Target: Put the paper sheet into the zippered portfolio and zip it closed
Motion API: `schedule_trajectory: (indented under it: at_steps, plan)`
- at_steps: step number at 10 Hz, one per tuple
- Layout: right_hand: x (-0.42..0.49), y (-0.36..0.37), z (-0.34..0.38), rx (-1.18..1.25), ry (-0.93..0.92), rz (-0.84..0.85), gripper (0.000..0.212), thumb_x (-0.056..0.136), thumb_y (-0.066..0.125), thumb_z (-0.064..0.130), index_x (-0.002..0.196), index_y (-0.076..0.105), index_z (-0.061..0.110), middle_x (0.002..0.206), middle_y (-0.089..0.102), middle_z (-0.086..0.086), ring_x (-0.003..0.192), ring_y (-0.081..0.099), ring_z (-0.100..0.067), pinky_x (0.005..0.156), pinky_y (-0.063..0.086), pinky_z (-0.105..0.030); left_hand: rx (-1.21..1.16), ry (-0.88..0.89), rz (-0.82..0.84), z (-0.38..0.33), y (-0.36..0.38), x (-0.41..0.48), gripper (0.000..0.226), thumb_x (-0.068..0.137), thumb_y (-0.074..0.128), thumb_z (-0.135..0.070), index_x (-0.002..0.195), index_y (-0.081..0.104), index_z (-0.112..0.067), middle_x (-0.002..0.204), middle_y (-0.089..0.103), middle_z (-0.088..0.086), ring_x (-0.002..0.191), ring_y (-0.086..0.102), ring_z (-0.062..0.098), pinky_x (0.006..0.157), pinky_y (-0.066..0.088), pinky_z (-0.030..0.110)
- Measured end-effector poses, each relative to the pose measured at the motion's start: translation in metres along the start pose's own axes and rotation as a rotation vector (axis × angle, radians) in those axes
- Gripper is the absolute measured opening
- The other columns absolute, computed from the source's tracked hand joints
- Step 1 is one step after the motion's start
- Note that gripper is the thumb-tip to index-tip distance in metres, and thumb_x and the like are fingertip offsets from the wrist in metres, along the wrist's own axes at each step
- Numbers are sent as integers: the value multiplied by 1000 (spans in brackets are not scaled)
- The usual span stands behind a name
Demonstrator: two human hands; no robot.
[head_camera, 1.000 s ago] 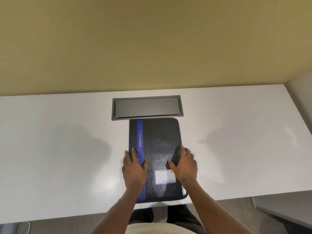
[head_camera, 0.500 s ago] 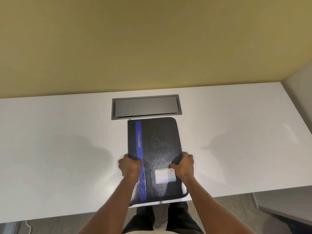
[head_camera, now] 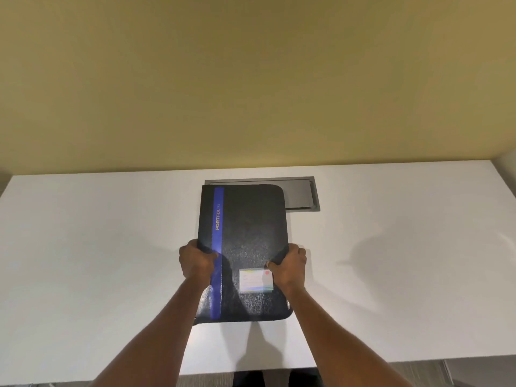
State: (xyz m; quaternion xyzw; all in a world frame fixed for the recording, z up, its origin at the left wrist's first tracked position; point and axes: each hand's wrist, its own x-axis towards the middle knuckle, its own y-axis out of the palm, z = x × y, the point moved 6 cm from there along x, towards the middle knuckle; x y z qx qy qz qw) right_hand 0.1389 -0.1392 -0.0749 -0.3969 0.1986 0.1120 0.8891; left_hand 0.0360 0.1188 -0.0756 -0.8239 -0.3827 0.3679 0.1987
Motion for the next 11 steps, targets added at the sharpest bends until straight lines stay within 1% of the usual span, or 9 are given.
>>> schedule_trajectory:
  at_steps: [2, 4, 5, 6, 7, 8, 9, 10, 11]
  plan:
    - [23, 21, 28, -22, -14, 2, 64, 76, 86, 24, 127, 49, 12, 127, 49, -8, 121, 51, -29, 103, 48, -42, 0, 2, 10, -8, -11, 40, 37, 72, 89, -3, 105, 73, -8, 100, 76, 11, 84, 72, 36, 79, 63, 43]
    - [34, 38, 35, -61, 8, 17, 67, 75, 87, 26, 127, 47, 14, 129, 49, -8, 122, 50, -29, 103, 51, -45, 15, -5, 19, -3, -9, 58, 34, 78, 87, -6, 107, 71, -5, 109, 74, 14, 82, 63, 30, 73, 55, 35]
    - [35, 43, 34, -70, 15, 24, 67, 75, 87, 26, 127, 47, 14, 128, 49, -7, 122, 50, -29, 103, 51, -44, 4, -25, 16, 3, -8, 61, 37, 77, 87, -5, 110, 71, -5, 111, 74, 15, 83, 64, 31, 76, 57, 37]
    - [35, 46, 29, -75, 17, 28, 66, 75, 87, 26, 126, 48, 14, 128, 49, -7, 123, 50, -29, 102, 51, -45, 0, -42, 27, 10, -5, 65, 38, 77, 87, -5, 112, 71, -6, 111, 74, 14, 86, 66, 33, 81, 62, 46]
    - [32, 48, 26, -69, 18, 42, 64, 76, 85, 24, 127, 48, 14, 128, 49, -7, 122, 50, -29, 102, 51, -44, 18, -41, 28, 12, -5, 60, 36, 80, 85, -7, 112, 70, -7, 110, 73, 12, 90, 68, 35, 83, 62, 48]
    - [29, 48, 24, -62, 20, 58, 64, 77, 84, 25, 128, 47, 15, 129, 49, -7, 122, 51, -29, 101, 52, -44, 93, 5, 5, 17, -7, 59, 33, 79, 83, -14, 108, 68, -12, 110, 72, 11, 96, 69, 37, 85, 61, 51]
    - [20, 41, 33, -154, -35, 11, 59, 81, 79, 26, 129, 46, 15, 131, 49, -8, 123, 50, -29, 102, 49, -41, 205, 39, 8, 24, -4, 57, 37, 81, 77, -25, 114, 62, -17, 116, 65, 8, 105, 65, 36, 88, 58, 57]
    - [4, 34, 53, -273, -215, -61, 55, 88, 69, 28, 136, 45, 15, 135, 49, -6, 125, 49, -27, 105, 46, -38, 297, 152, -31, 19, -6, 39, 39, 91, 70, -26, 124, 56, -13, 128, 60, 11, 116, 59, 37, 94, 55, 57]
    - [-20, 38, 70, -291, -385, -49, 55, 94, 62, 28, 145, 42, 16, 144, 47, -4, 131, 48, -24, 111, 42, -36, 303, 305, -85, 11, -8, 8, 40, 99, 61, -26, 133, 53, -8, 138, 57, 12, 125, 54, 37, 100, 51, 53]
